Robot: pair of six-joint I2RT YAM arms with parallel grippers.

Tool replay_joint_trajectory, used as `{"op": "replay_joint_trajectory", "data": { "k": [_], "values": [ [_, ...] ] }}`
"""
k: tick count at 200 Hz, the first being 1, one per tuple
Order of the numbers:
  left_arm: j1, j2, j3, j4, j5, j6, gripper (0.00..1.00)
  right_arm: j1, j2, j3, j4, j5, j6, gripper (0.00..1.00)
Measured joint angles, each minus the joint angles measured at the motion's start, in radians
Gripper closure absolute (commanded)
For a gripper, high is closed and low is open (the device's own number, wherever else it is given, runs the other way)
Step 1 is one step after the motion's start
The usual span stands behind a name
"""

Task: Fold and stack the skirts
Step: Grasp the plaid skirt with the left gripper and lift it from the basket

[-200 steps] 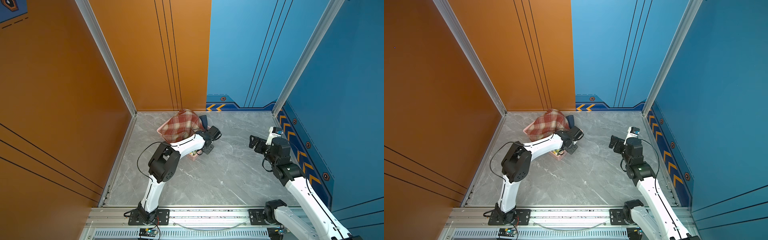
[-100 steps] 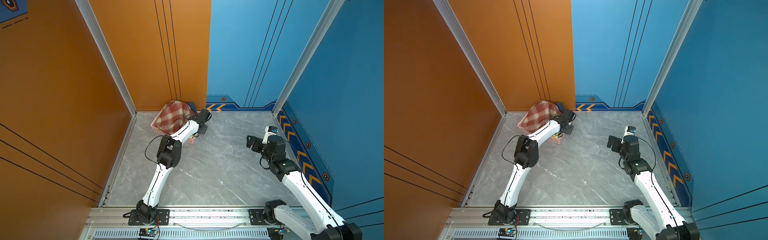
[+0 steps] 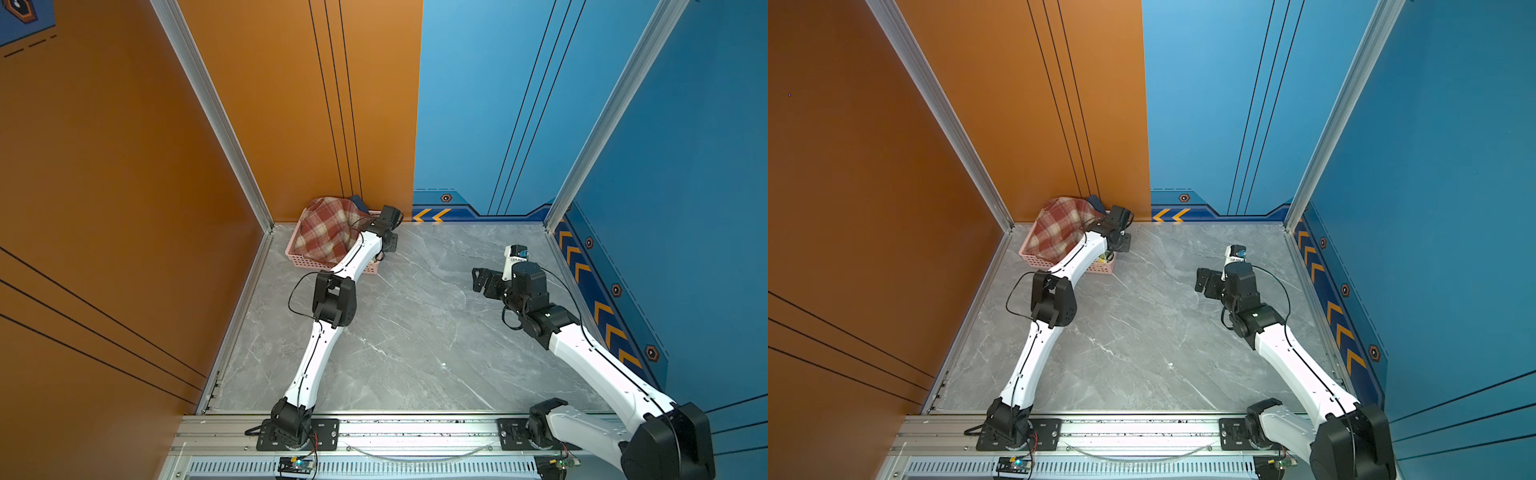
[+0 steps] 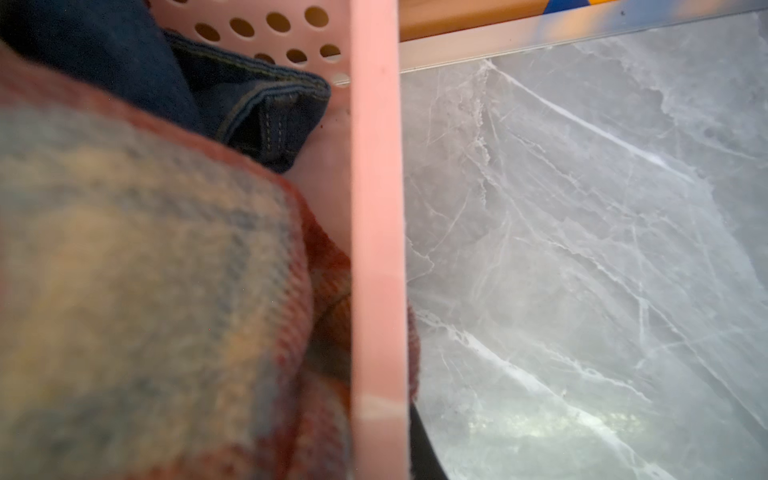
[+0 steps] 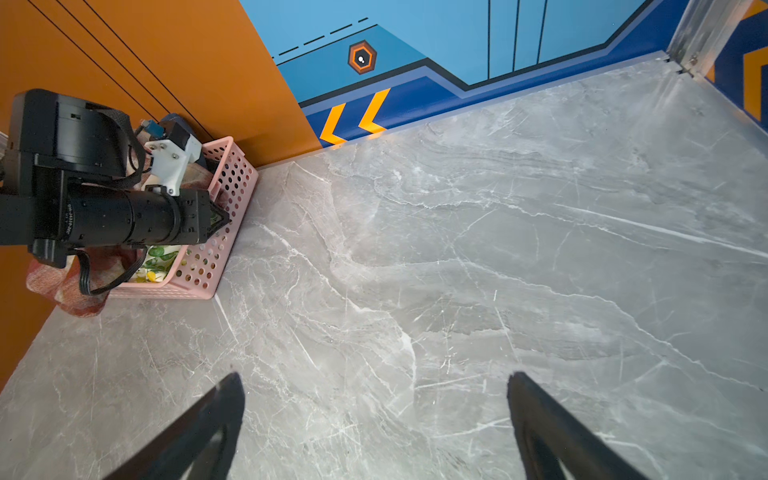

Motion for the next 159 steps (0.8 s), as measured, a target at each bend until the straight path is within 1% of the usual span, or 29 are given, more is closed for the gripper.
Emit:
{"op": "replay_joint_trajectory", "data": {
  "k": [12, 20, 40, 50, 60, 72, 92, 120, 122, 125, 133, 159],
  "values": [
    [0.008, 0.011, 0.018, 0.008, 0.015, -0.013, 0.79, 0.009, 0.002, 0.000, 0.005, 0.012, 0.000, 0.02],
    [0.013, 0.011, 0.018, 0.028, 0.026, -0.022, 0.74, 0.013, 0.002, 0.000, 0.011, 0.018, 0.000, 0.02],
    [0.025, 0.011, 0.018, 0.086, 0.056, -0.046, 0.57, 0.019, 0.002, 0.001, 0.032, 0.022, 0.000, 0.01],
    [0.029, 0.008, 0.013, 0.120, 0.076, -0.039, 0.46, 0.020, 0.002, 0.002, 0.037, 0.025, 0.000, 0.01],
    [0.029, -0.008, -0.019, 0.157, 0.097, -0.045, 0.38, 0.024, 0.002, 0.003, 0.044, 0.029, 0.000, 0.02],
    [0.030, -0.049, -0.085, 0.195, 0.127, -0.040, 0.30, 0.027, 0.002, 0.007, 0.050, 0.038, 0.000, 0.02],
    [0.030, -0.142, -0.204, 0.242, 0.167, -0.031, 0.21, 0.031, 0.001, 0.008, 0.061, 0.047, 0.000, 0.02],
    [0.029, -0.325, -0.345, 0.296, 0.206, -0.009, 0.15, 0.036, -0.006, 0.008, 0.061, 0.066, 0.001, 0.02],
    [0.029, -0.340, -0.357, 0.298, 0.209, -0.010, 0.11, 0.037, -0.007, 0.008, 0.061, 0.067, 0.000, 0.02],
    [0.029, -0.358, -0.369, 0.303, 0.211, -0.008, 0.09, 0.037, -0.009, 0.008, 0.061, 0.069, 0.001, 0.02],
    [0.030, -0.428, -0.422, 0.320, 0.219, -0.001, 0.08, 0.040, -0.016, 0.008, 0.061, 0.077, 0.000, 0.01],
    [0.040, -0.616, -0.557, 0.348, 0.218, 0.008, 0.07, 0.052, -0.038, 0.008, 0.061, 0.106, 0.000, 0.01]
  ]
}}
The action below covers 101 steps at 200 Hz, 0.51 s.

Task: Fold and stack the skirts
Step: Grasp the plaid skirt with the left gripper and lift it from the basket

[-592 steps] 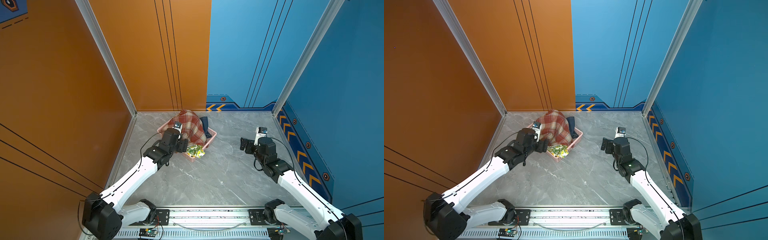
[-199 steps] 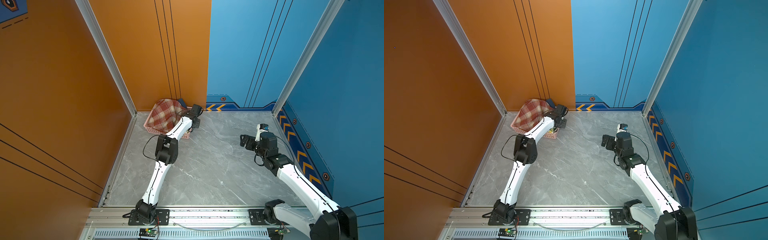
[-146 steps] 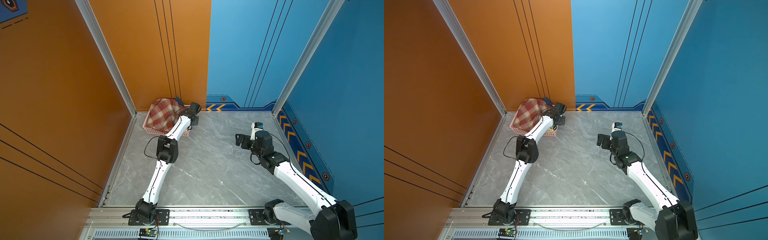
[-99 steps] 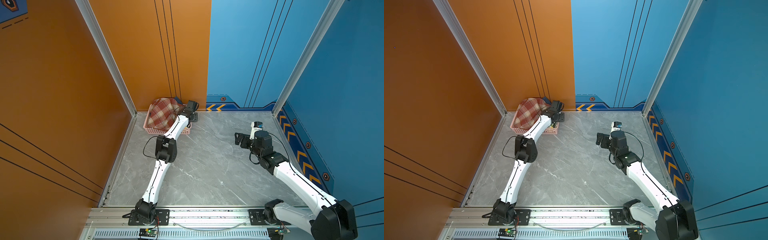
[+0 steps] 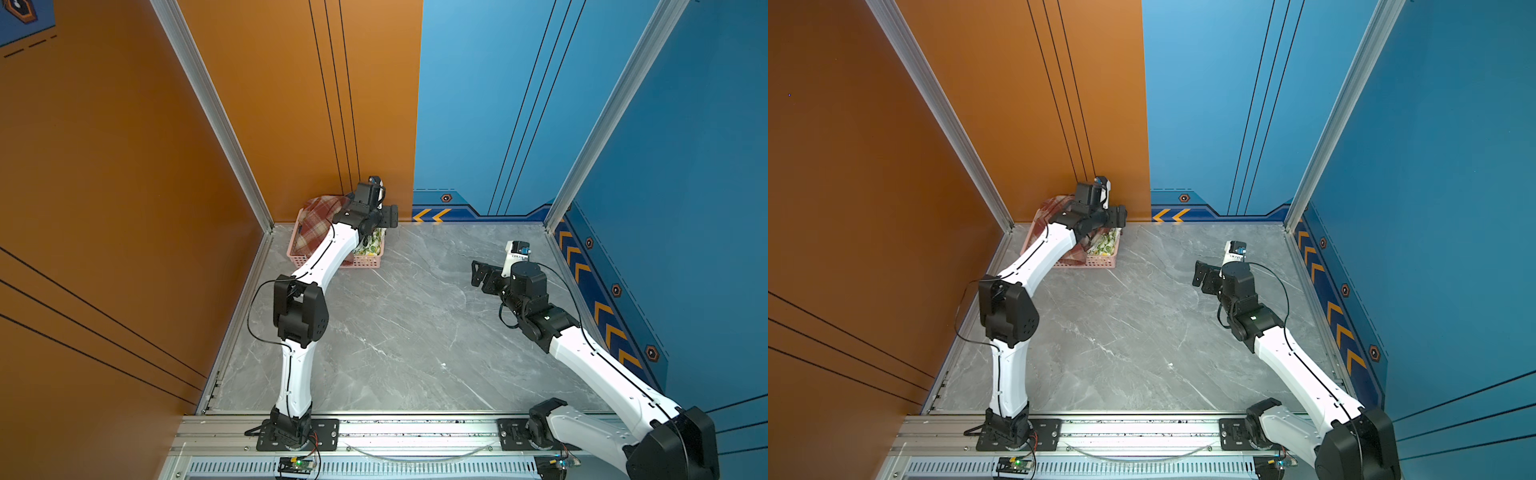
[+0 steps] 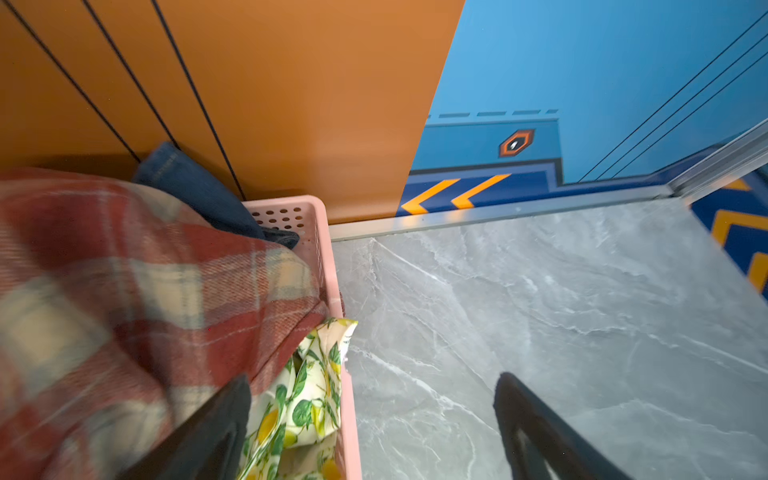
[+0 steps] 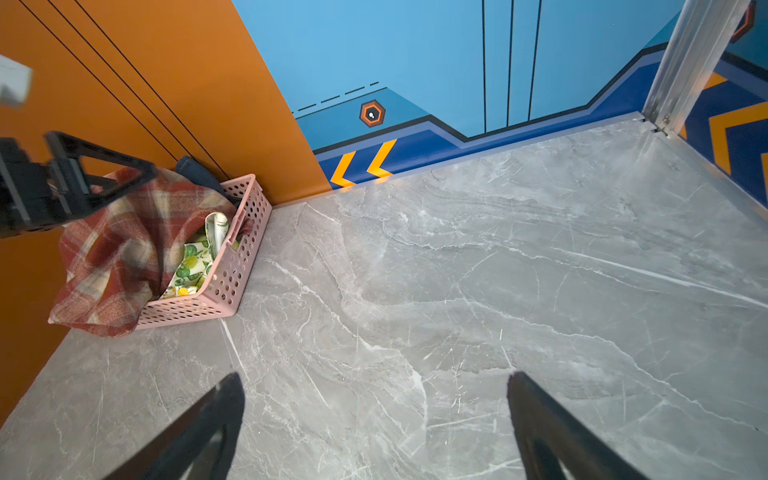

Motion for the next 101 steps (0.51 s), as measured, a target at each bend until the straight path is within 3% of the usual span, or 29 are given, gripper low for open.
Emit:
{"op": "replay_joint_trajectory", "data": {
  "k": [47, 101],
  "values": [
    [0.099, -0.140, -0.138, -0.029, -0.103, 0.018, 0.08, 0.062, 0.031, 0.014, -0.002, 0.026, -0.003, 0.02],
    [0.185, 0.008, -0.095, -0.097, -0.195, 0.043, 0.10, 0.183, 0.179, 0.090, 0.001, 0.036, -0.009, 0.01]
  ]
}}
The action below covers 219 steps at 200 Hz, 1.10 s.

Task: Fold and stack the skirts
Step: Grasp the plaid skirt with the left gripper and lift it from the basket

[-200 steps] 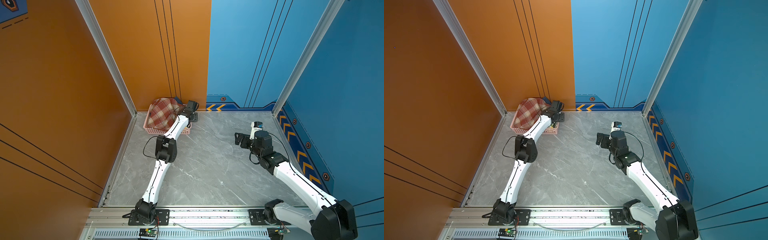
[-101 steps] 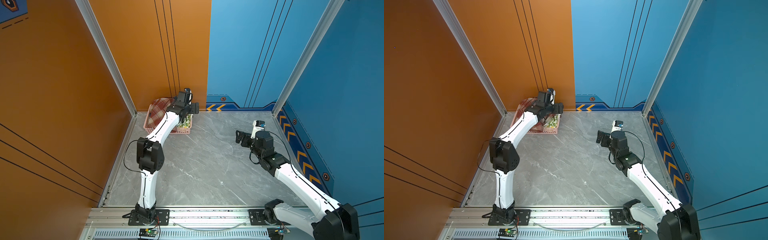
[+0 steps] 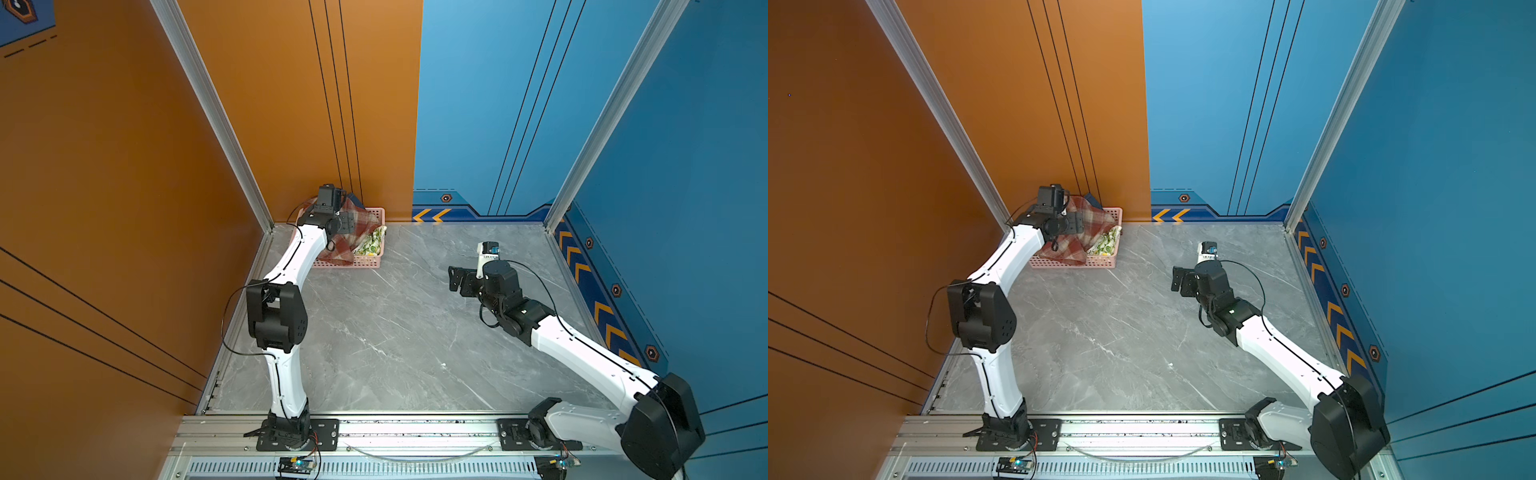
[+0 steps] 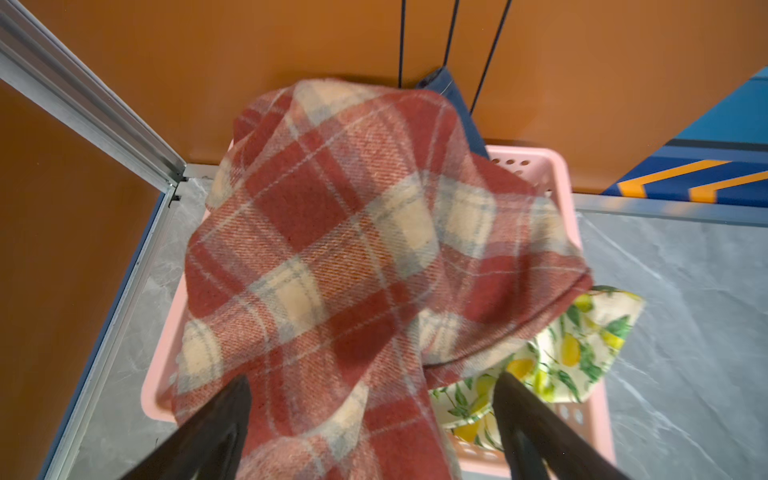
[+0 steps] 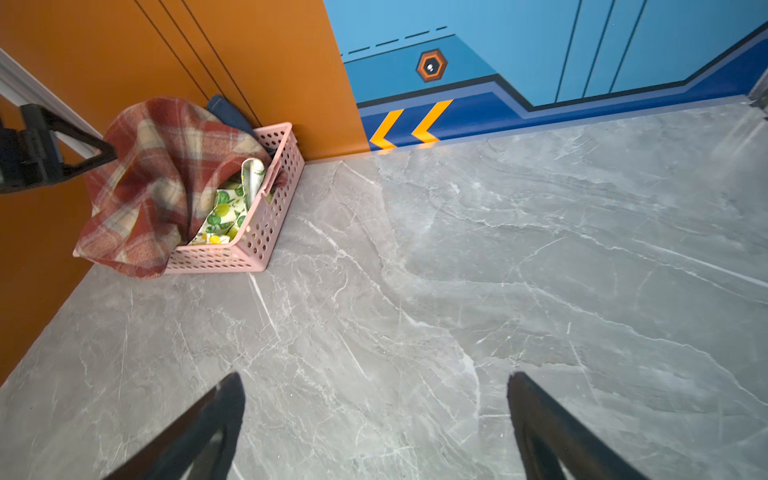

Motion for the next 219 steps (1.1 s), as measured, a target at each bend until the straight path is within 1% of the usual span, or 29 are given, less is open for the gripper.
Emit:
{"op": "replay_joint_trajectory", "data": {
  "k": [14, 17, 29, 42, 59, 67, 68, 70, 103, 123, 146, 188, 219],
  "values": [
    [0.000, 0.068, 0.046, -0.004, -0.012, 0.006, 0.12, 0.028, 0.037, 0.029, -0.001, 0.003, -0.003, 0.01],
    [0.000, 0.083, 0.056, -0.005, -0.013, 0.006, 0.17, 0.032, 0.043, 0.034, -0.001, 0.003, -0.003, 0.02],
    [0.001, 0.130, 0.090, -0.011, -0.013, 0.006, 0.24, 0.050, 0.064, 0.053, -0.001, 0.003, -0.009, 0.02],
    [0.001, 0.170, 0.112, -0.014, -0.012, 0.002, 0.44, 0.060, 0.075, 0.069, -0.001, 0.003, -0.011, 0.01],
    [0.001, 0.202, 0.138, -0.024, -0.011, 0.010, 0.74, 0.061, 0.078, 0.079, -0.001, 0.006, -0.016, 0.01],
    [0.002, 0.211, 0.147, -0.026, -0.010, 0.011, 0.93, 0.061, 0.078, 0.082, -0.001, 0.010, -0.019, 0.01],
    [0.002, 0.212, 0.149, -0.026, -0.011, 0.008, 0.97, 0.061, 0.078, 0.082, -0.001, 0.010, -0.019, 0.01],
    [0.002, 0.212, 0.151, -0.027, -0.010, 0.003, 1.00, 0.061, 0.078, 0.084, -0.001, 0.010, -0.021, 0.01],
    [0.004, 0.213, 0.210, -0.046, -0.008, 0.014, 1.00, 0.061, 0.075, 0.089, -0.002, 0.018, -0.029, 0.01],
    [0.007, 0.189, 0.230, -0.052, -0.006, 0.015, 1.00, 0.061, 0.063, 0.089, -0.003, 0.032, -0.033, 0.01],
    [0.007, 0.117, 0.230, -0.066, 0.005, 0.018, 1.00, 0.055, 0.029, 0.089, -0.003, 0.041, -0.035, 0.01],
    [0.007, -0.078, 0.231, -0.074, 0.031, 0.023, 1.00, 0.043, -0.025, 0.079, -0.001, 0.059, -0.035, 0.01],
    [0.007, -0.153, 0.252, -0.073, 0.065, 0.022, 1.00, 0.030, -0.046, 0.056, -0.002, 0.063, -0.032, 0.01]
  ]
}}
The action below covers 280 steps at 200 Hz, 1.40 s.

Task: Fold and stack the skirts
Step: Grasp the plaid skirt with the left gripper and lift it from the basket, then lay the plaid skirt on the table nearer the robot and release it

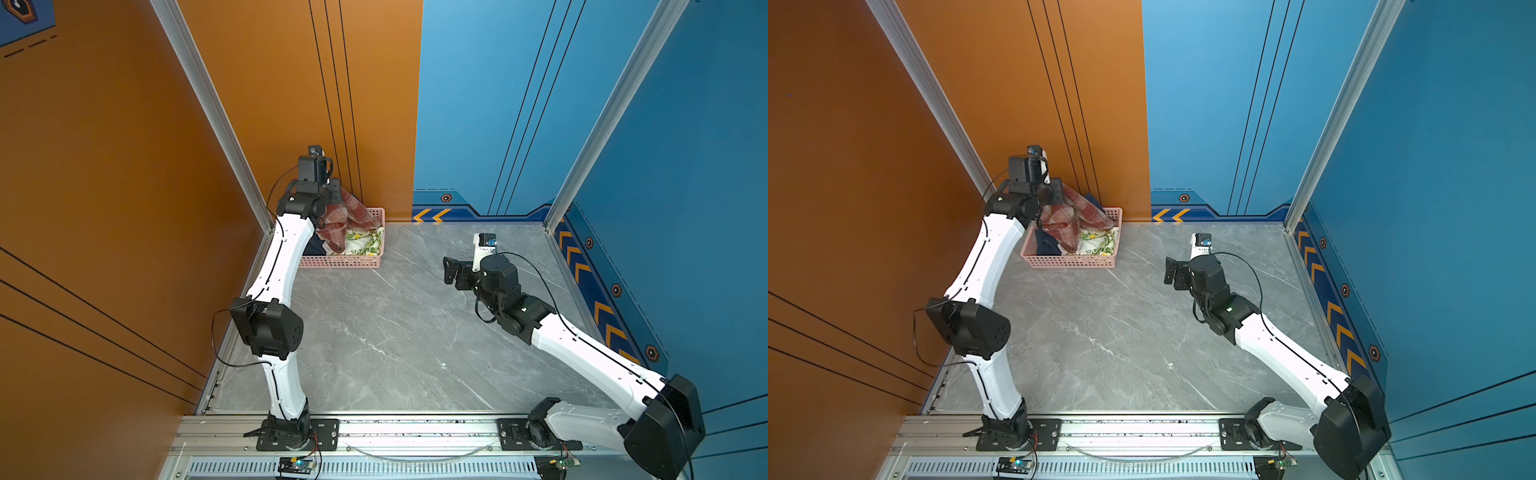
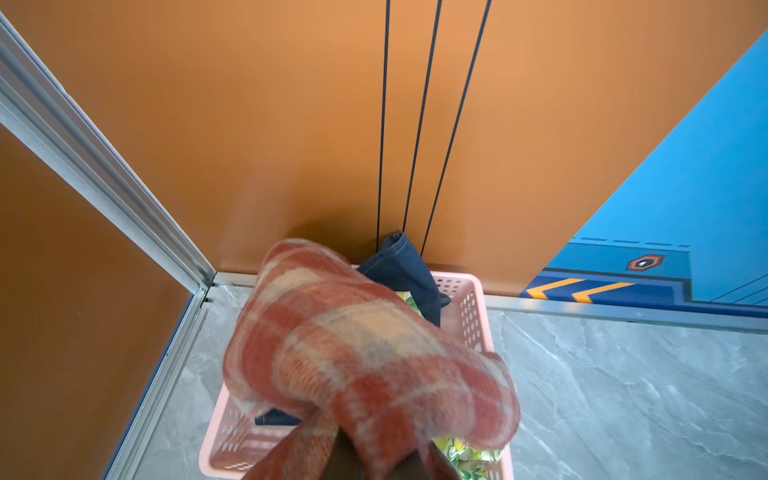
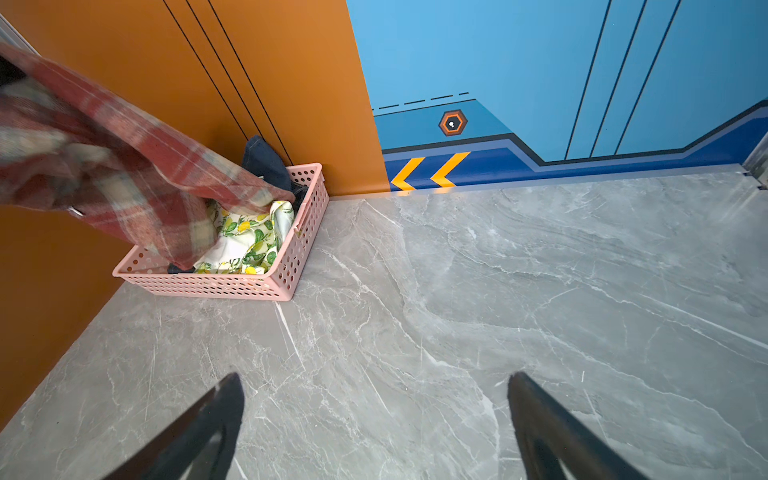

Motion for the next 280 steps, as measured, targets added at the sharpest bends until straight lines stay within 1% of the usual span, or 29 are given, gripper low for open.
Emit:
{"op": "replay_joint_trajectory", "data": {
  "k": [51, 82, 108, 132, 168, 181, 194, 208, 217, 222, 230, 239, 243, 250, 262, 280],
  "values": [
    [-0.008, -0.037, 0.016, 0.020, 0.084, -0.022, 1.00, -0.048, -0.037, -0.038, 0.001, 0.000, 0.035, 0.01],
    [-0.048, -0.042, 0.057, 0.028, 0.136, -0.033, 1.00, -0.084, -0.072, -0.068, 0.001, 0.001, 0.067, 0.01],
    [-0.125, -0.068, 0.074, 0.046, 0.166, -0.033, 1.00, -0.139, -0.119, -0.094, 0.000, 0.002, 0.108, 0.01],
    [-0.240, -0.091, 0.096, 0.064, 0.195, -0.021, 1.00, -0.220, -0.169, -0.107, -0.012, 0.003, 0.155, 0.01],
    [-0.404, -0.137, 0.080, 0.072, 0.241, -0.006, 1.00, -0.357, -0.272, -0.138, -0.062, 0.000, 0.208, 0.01],
    [-0.459, -0.165, 0.044, 0.080, 0.260, -0.007, 1.00, -0.405, -0.307, -0.143, -0.085, -0.003, 0.219, 0.01],
    [-0.489, -0.195, -0.007, 0.093, 0.282, -0.010, 1.00, -0.449, -0.334, -0.144, -0.107, -0.013, 0.222, 0.01],
    [-0.495, -0.221, -0.076, 0.121, 0.295, -0.026, 1.00, -0.485, -0.351, -0.143, -0.128, -0.031, 0.225, 0.01],
    [-0.487, -0.240, -0.145, 0.147, 0.303, -0.053, 1.00, -0.505, -0.356, -0.143, -0.143, -0.042, 0.225, 0.02],
    [-0.479, -0.249, -0.187, 0.169, 0.312, -0.073, 0.92, -0.512, -0.356, -0.143, -0.151, -0.050, 0.225, 0.02],
    [-0.463, -0.253, -0.253, 0.190, 0.328, -0.108, 0.72, -0.518, -0.355, -0.143, -0.166, -0.062, 0.225, 0.02],
    [-0.445, -0.242, -0.306, 0.200, 0.336, -0.142, 0.46, -0.521, -0.350, -0.143, -0.185, -0.082, 0.225, 0.03],
    [-0.435, -0.233, -0.327, 0.201, 0.342, -0.159, 0.39, -0.521, -0.348, -0.143, -0.189, -0.089, 0.225, 0.03],
    [-0.418, -0.209, -0.354, 0.200, 0.351, -0.186, 0.33, -0.521, -0.341, -0.143, -0.201, -0.106, 0.225, 0.03],
    [-0.391, -0.159, -0.389, 0.195, 0.364, -0.229, 0.27, -0.521, -0.323, -0.143, -0.226, -0.134, 0.225, 0.03],
    [-0.364, -0.113, -0.463, 0.169, 0.373, -0.262, 0.24, -0.519, -0.282, -0.143, -0.266, -0.174, 0.220, 0.05]
  ]
}}
